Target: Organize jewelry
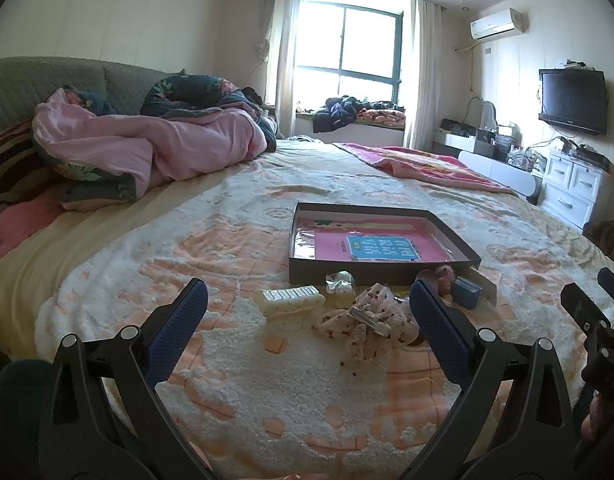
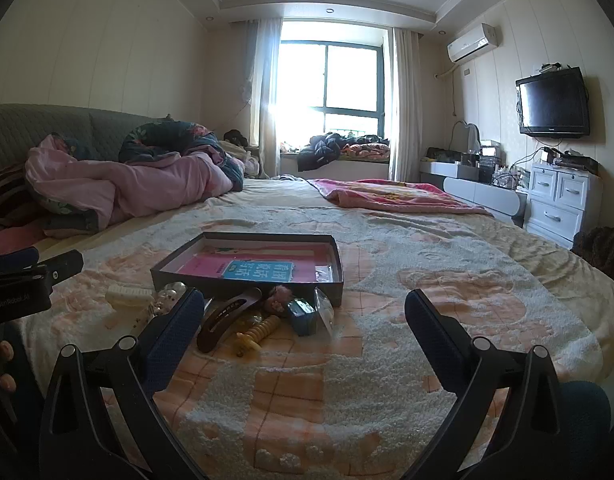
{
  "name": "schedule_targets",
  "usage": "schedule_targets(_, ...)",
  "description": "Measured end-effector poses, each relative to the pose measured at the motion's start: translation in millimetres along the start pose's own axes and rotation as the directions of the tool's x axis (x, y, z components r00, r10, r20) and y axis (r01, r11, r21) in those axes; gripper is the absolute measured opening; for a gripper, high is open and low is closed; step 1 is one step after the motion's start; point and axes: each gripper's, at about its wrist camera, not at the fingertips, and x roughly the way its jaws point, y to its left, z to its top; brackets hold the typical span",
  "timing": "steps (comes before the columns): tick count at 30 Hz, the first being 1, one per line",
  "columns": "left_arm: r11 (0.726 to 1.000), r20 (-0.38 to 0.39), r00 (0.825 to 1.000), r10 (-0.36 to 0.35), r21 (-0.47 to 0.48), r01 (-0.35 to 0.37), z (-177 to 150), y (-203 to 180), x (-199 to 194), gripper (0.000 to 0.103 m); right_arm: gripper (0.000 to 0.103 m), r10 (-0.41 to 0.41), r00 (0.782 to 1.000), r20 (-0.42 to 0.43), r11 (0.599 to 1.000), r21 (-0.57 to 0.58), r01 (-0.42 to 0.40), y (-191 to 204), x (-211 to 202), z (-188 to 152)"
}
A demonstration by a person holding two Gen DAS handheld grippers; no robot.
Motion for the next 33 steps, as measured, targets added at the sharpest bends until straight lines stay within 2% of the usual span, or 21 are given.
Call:
schedule_targets(15,1.000,-0.015,1.000,0.005,-0.004,-0.005,-1.9,2.5,2.4,0.093,0.097,0.026,1.000,-0.006,1.000,-0.001,-0.026,0.1,-0.4,4.0)
schedule_targets(21,0.999,-0.059,0.998,0.036,-0.028,-0.038,-1.7,15.2,13.6,0.093,0.097,0.090,0.995,-0.037,0.996,-0.018,-0.090,7.8,9.0,3.5)
schedule_targets(27,0.996,-0.099,0.992,0.074,-0.034,-0.078,-2.6,28.5,24.4,0.093,0.097,0.173,0.980,-0.094,0.982,-0.054,-0.179,24.6,23.4,1.2)
schedule_targets(33,0.996,-0.119,0.990,0.079,-0.039,-0.084,-3.2,38.7,33.1,0.093,0.097,0.224,0.966,-0.126,0.968,-0.083,-0.235,37.4,36.1,0.6)
